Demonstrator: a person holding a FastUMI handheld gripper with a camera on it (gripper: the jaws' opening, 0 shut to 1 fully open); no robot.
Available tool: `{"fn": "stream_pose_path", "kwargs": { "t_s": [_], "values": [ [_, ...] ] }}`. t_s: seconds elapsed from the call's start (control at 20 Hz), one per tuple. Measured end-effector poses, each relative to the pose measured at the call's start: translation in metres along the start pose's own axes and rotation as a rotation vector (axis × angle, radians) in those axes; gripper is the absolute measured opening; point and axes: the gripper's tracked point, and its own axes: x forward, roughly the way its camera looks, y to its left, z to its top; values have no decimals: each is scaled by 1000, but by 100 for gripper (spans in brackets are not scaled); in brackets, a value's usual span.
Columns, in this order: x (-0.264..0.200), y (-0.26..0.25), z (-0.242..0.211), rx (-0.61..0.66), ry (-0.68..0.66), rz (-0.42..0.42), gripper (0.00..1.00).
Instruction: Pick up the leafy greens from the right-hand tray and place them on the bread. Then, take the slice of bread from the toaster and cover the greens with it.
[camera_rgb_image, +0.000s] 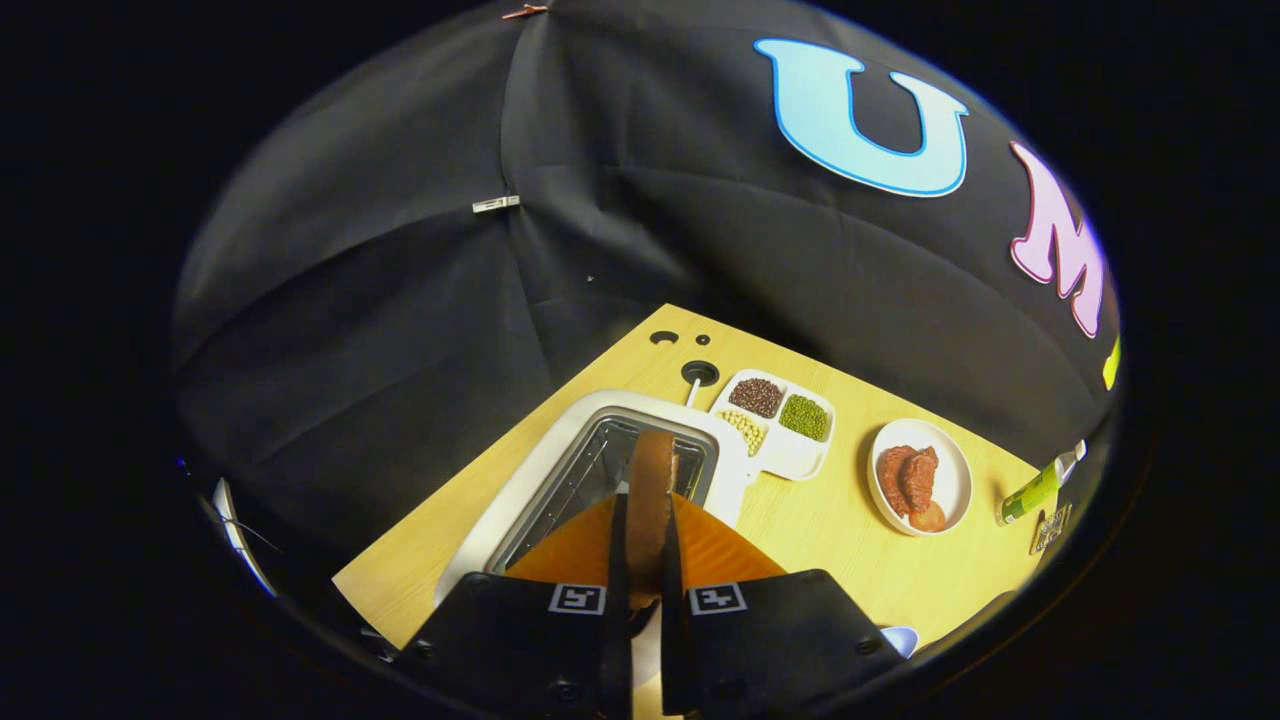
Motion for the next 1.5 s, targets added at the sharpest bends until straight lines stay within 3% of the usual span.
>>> {"fn": "stream_pose_path", "kwargs": {
  "t_s": [0.45, 0.75, 1.1, 1.3, 1.5],
  "values": [
    [-60, -25, 55, 37, -133, 21, 15],
    [-122, -88, 53, 93, -199, -33, 15],
    [-158, -168, -41, 252, -102, -113, 15],
    [-162, -185, -99, 389, -23, -79, 15],
    [-160, -202, -147, 435, 18, -93, 15]
  ]
}}
